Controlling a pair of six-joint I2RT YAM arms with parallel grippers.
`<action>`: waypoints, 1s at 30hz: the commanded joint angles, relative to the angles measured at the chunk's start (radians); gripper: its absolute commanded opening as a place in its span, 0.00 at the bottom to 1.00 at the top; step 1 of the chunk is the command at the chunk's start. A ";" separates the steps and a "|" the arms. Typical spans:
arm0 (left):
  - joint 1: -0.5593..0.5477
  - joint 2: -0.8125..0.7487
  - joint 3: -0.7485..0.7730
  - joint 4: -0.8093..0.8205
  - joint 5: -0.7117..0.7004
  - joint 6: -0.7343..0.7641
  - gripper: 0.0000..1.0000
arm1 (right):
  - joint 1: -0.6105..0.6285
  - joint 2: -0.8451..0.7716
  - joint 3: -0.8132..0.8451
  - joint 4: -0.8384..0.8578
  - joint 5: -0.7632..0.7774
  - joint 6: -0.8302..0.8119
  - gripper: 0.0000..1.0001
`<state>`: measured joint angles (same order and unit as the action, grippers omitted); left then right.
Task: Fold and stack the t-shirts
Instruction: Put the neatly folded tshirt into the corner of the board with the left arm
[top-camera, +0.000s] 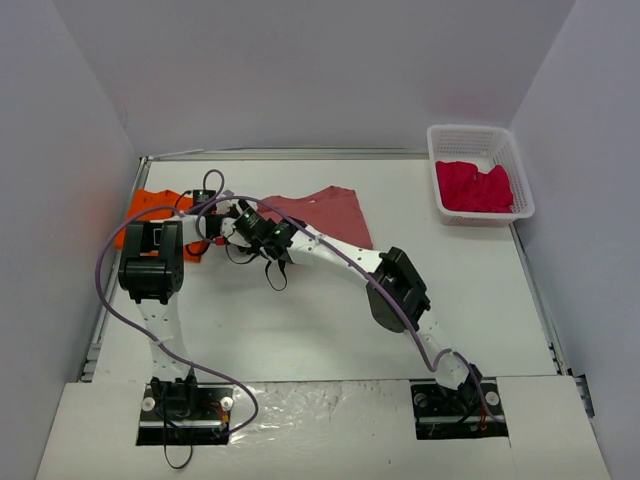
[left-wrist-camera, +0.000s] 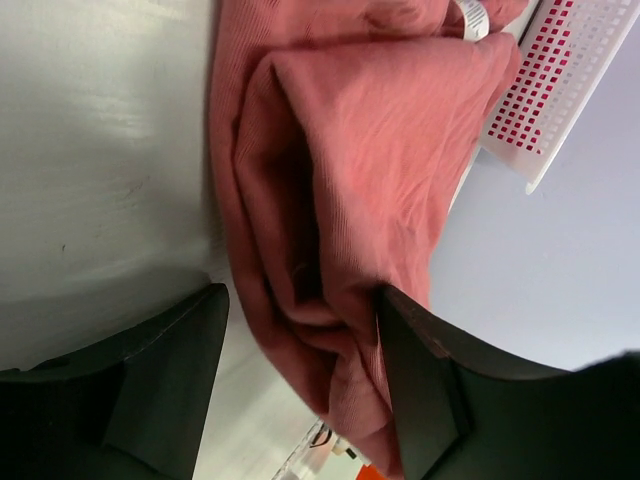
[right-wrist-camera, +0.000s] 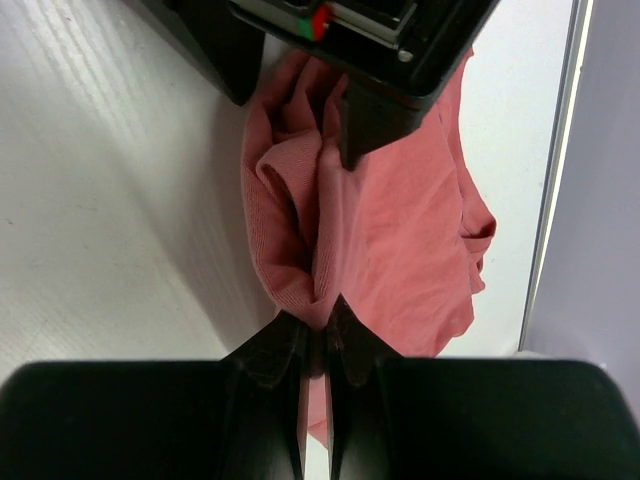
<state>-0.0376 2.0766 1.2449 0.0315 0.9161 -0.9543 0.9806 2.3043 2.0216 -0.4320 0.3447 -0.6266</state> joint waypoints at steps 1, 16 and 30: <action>-0.004 0.013 0.033 -0.030 -0.029 0.015 0.60 | 0.026 0.003 0.048 -0.022 0.028 -0.002 0.00; -0.010 0.011 0.042 -0.030 -0.026 0.029 0.41 | 0.036 0.032 0.068 -0.037 0.025 -0.004 0.00; -0.036 0.063 0.109 -0.065 0.018 0.043 0.22 | 0.061 0.055 0.114 -0.063 0.008 -0.001 0.00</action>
<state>-0.0433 2.1334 1.3064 -0.0128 0.9268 -0.9356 0.9977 2.3543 2.0857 -0.4793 0.3519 -0.6140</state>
